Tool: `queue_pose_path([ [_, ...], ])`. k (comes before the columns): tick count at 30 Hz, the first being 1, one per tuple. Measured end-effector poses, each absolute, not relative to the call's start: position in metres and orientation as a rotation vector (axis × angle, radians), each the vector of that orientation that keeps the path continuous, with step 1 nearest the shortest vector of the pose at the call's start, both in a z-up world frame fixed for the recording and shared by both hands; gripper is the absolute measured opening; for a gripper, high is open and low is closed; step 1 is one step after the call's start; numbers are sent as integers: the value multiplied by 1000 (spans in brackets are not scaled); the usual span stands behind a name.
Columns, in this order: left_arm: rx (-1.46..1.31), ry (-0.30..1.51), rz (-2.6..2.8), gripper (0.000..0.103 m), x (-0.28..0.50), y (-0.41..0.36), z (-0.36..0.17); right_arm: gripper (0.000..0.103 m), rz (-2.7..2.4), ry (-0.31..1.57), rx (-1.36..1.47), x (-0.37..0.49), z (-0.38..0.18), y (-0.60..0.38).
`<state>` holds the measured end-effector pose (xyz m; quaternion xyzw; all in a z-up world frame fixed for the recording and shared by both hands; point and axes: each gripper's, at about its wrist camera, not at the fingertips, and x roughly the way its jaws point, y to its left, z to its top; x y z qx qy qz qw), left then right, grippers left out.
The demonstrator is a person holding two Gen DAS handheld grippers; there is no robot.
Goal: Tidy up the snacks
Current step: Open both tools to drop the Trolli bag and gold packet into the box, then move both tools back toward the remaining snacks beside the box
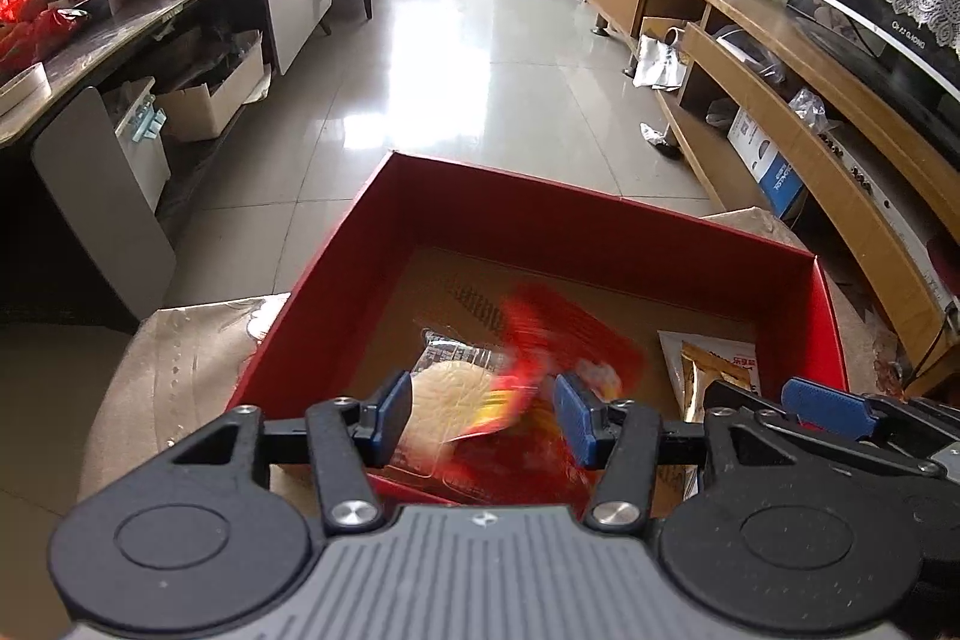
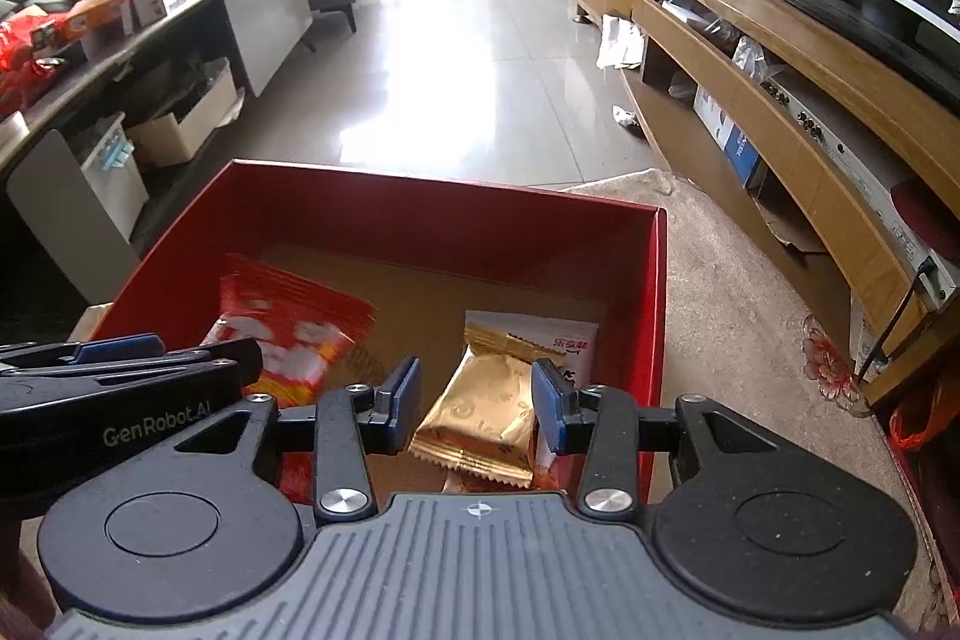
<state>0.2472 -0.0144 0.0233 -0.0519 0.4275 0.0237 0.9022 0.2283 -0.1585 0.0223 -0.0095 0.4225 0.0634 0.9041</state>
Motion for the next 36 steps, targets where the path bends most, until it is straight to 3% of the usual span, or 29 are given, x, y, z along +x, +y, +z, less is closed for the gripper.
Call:
queue_pose_path([
  [19, -136, 902, -14, 56, 199, 4, 36, 56, 134, 861, -59, 187, 44, -155],
  [36, -138, 1016, -52, 60, 172, 33, 7, 58, 159, 953, -99, 136, 30, -156],
])
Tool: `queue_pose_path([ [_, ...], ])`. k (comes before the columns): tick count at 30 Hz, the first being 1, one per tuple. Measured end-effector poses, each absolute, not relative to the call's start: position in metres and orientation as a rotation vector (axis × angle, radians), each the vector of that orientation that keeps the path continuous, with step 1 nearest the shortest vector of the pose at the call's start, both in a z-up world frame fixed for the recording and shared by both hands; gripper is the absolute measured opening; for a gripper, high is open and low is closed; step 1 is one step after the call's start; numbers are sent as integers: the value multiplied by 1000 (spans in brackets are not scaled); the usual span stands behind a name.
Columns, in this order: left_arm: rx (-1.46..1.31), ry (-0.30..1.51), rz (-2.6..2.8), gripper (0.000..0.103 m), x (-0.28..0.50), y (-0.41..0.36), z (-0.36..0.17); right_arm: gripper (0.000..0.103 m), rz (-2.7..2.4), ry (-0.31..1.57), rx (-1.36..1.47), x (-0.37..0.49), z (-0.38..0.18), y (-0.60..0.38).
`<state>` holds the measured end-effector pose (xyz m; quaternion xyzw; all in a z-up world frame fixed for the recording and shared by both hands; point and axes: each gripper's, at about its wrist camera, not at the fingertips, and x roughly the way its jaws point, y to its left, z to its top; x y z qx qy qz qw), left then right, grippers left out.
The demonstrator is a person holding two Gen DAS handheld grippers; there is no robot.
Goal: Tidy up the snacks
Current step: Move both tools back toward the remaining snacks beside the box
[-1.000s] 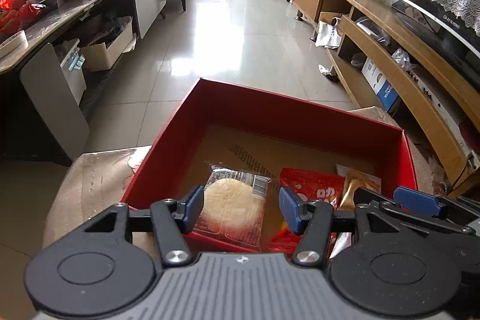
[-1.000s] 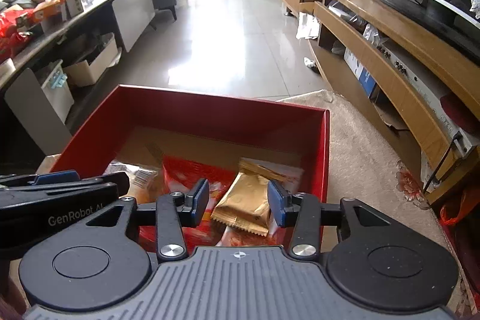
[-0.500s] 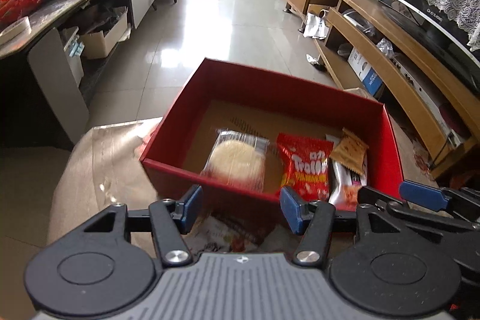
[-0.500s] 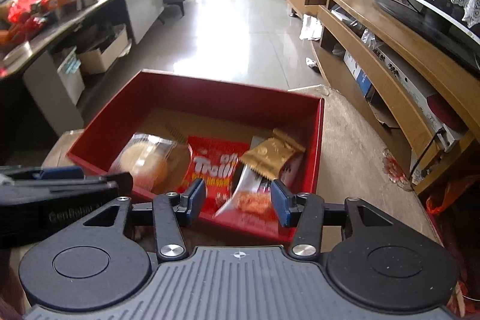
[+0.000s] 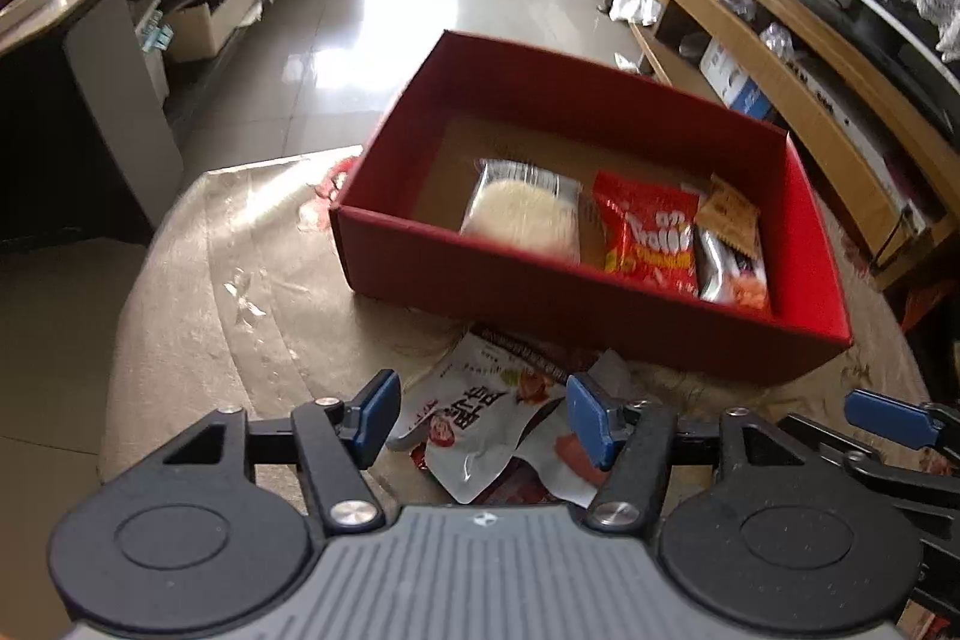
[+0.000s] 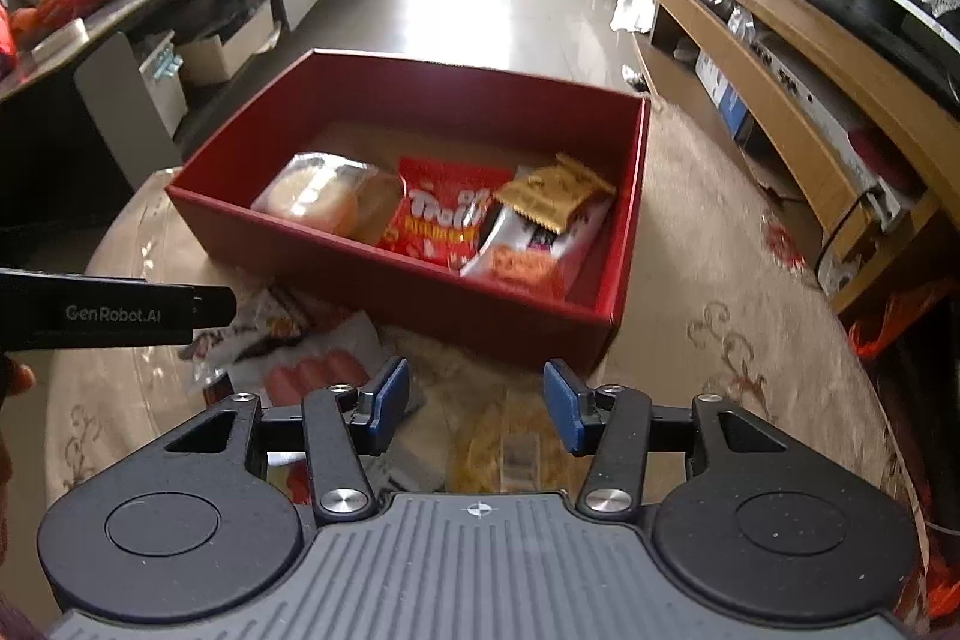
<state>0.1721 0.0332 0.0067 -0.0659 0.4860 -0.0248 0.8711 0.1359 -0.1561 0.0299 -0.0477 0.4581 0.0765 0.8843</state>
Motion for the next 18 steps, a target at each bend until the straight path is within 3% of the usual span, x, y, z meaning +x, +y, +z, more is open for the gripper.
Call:
queue_pose_path([
  [10, -138, 1098, -130, 60, 198, 35, -23, 61, 151, 989, -91, 134, 23, -169],
  [18, -109, 1121, -173, 73, 206, 37, -32, 62, 143, 1017, -86, 138, 17, -177],
])
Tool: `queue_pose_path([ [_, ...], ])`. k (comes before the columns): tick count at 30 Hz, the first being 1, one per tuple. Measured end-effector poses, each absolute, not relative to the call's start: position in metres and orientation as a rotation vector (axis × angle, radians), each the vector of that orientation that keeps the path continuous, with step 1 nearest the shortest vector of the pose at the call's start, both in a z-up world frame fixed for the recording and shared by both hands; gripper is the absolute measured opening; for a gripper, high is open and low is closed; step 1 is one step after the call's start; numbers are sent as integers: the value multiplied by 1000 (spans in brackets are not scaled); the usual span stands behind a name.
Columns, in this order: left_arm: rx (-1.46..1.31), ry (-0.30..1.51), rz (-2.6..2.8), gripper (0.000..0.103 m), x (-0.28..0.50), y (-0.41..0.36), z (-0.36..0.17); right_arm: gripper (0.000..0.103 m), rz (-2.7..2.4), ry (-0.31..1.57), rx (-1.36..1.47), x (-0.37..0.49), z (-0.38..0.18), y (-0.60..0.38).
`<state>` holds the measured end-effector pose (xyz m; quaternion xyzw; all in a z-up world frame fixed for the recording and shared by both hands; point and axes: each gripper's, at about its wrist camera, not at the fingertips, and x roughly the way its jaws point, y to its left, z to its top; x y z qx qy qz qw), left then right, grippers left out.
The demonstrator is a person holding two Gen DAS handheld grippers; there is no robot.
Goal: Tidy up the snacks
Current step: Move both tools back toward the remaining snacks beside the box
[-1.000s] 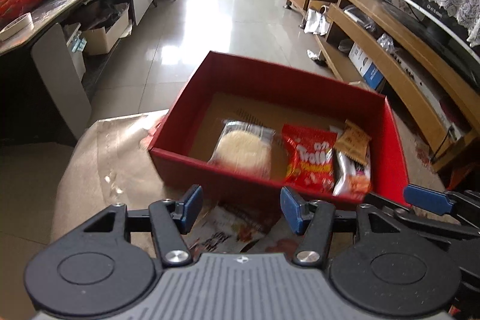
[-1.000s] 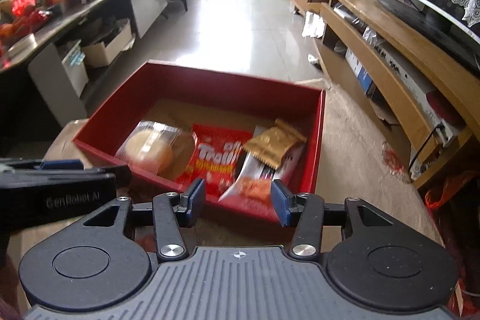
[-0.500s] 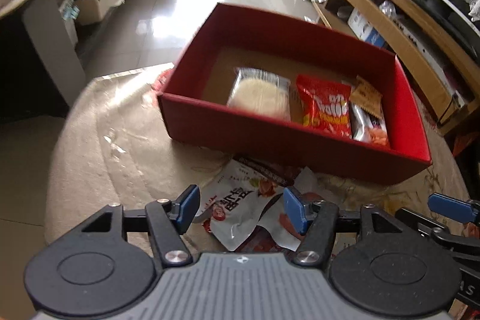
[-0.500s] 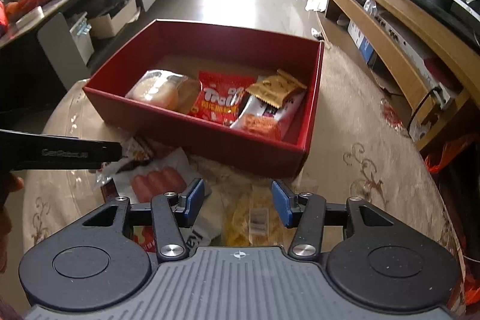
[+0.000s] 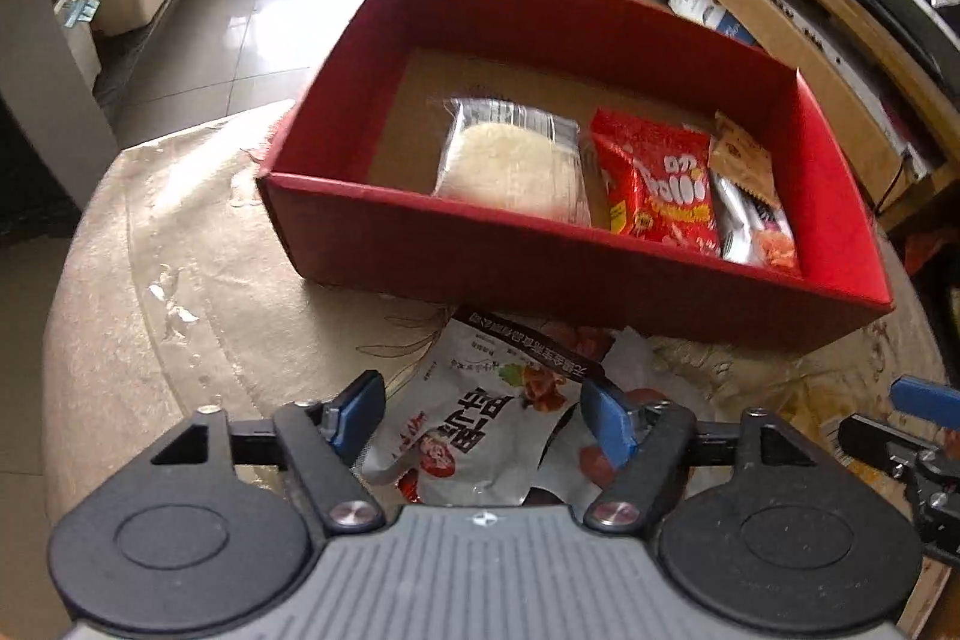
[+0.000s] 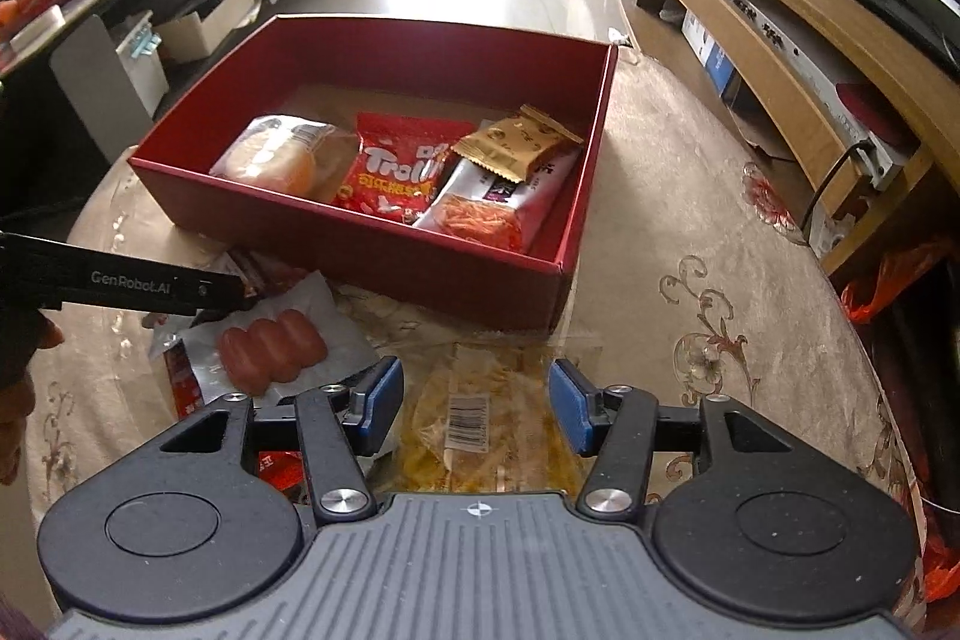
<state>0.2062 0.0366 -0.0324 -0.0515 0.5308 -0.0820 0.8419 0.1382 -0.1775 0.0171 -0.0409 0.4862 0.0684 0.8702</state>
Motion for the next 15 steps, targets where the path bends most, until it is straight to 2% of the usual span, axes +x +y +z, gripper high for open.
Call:
queue_pose_path([
  [2, -109, 1137, -178, 78, 209, 36, -38, 62, 140, 1024, -87, 139, 15, -179],
  [7, -99, 1134, -171, 78, 209, 31, -39, 63, 125, 1050, -75, 145, 9, -187],
  [9, -75, 1131, -163, 73, 207, 27, -39, 64, 114, 1059, -70, 147, 8, -192],
  [11, -72, 1133, -160, 57, 204, 23, -37, 67, 108, 1068, -68, 149, 6, -194],
  [15, -71, 1139, -152, 54, 199, 22, -34, 72, 105, 1082, -64, 150, 4, -195],
])
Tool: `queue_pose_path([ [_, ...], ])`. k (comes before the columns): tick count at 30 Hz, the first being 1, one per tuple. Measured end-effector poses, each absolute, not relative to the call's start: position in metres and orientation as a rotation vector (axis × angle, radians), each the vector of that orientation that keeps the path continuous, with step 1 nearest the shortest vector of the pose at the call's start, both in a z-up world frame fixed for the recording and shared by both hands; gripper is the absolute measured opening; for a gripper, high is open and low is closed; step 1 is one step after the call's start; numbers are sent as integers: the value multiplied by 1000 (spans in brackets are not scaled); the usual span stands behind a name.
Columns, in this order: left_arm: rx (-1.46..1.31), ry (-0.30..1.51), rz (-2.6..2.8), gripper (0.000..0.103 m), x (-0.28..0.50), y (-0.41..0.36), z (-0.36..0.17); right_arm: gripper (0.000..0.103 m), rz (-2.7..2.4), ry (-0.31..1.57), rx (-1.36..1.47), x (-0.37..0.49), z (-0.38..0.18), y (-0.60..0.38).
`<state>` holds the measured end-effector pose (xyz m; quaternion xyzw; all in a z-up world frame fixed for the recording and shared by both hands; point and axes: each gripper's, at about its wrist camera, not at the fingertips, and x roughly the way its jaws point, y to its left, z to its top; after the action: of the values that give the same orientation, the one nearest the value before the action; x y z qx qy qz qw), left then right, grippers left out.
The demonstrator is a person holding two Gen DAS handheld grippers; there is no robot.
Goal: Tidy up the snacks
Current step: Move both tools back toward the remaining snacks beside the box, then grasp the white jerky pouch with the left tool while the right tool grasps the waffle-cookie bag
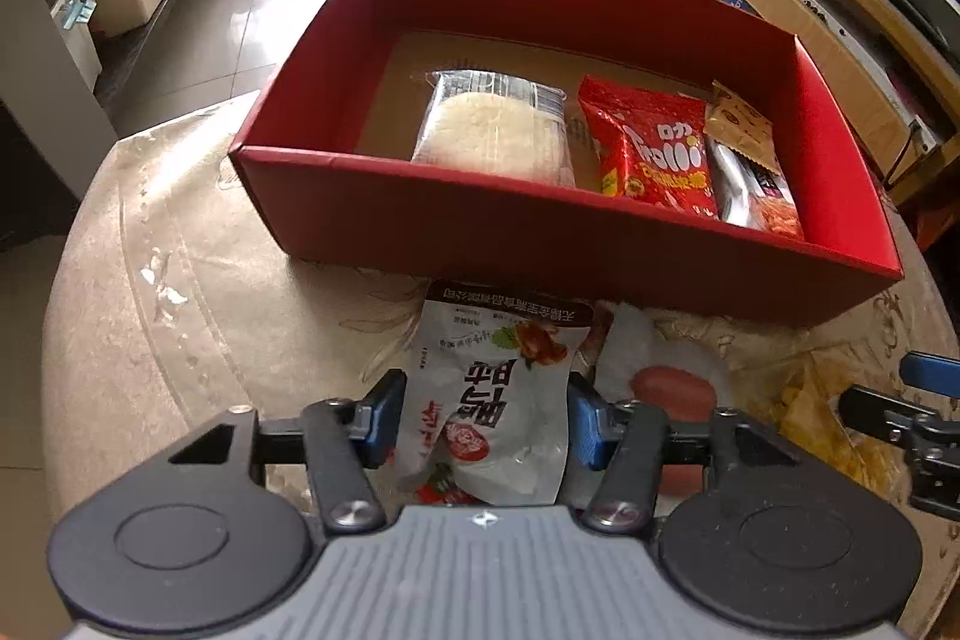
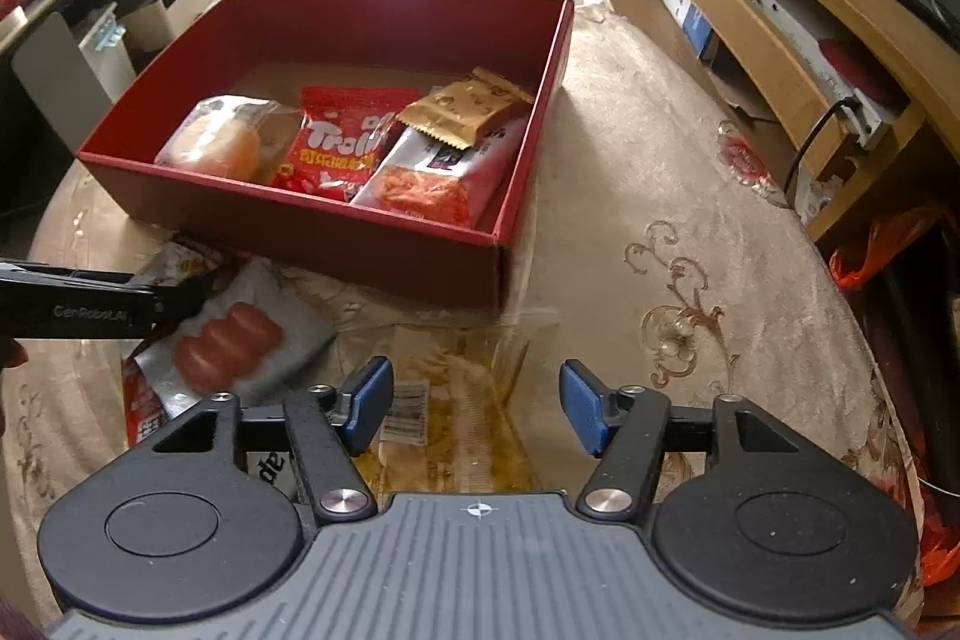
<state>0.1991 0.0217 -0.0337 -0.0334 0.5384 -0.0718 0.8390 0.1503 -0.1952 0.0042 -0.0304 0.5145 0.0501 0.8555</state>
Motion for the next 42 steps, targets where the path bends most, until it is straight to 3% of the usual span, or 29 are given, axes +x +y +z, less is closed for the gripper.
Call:
queue_pose_path([
  [13, -72, 1152, -147, 55, 188, 26, -29, 83, 138, 1175, -172, 156, -30, -169],
  [20, -67, 1148, -122, 74, 203, 26, -40, 87, 132, 1195, -160, 162, -34, -171],
  [24, -49, 1147, -116, 74, 202, 23, -41, 84, 133, 1186, -168, 165, -34, -172],
  [28, -50, 1147, -106, 54, 197, 24, -37, 77, 134, 1170, -187, 163, -31, -169],
  [42, -90, 1089, -119, 53, 147, 29, -4, 76, 148, 1060, -198, 120, 5, -162],
])
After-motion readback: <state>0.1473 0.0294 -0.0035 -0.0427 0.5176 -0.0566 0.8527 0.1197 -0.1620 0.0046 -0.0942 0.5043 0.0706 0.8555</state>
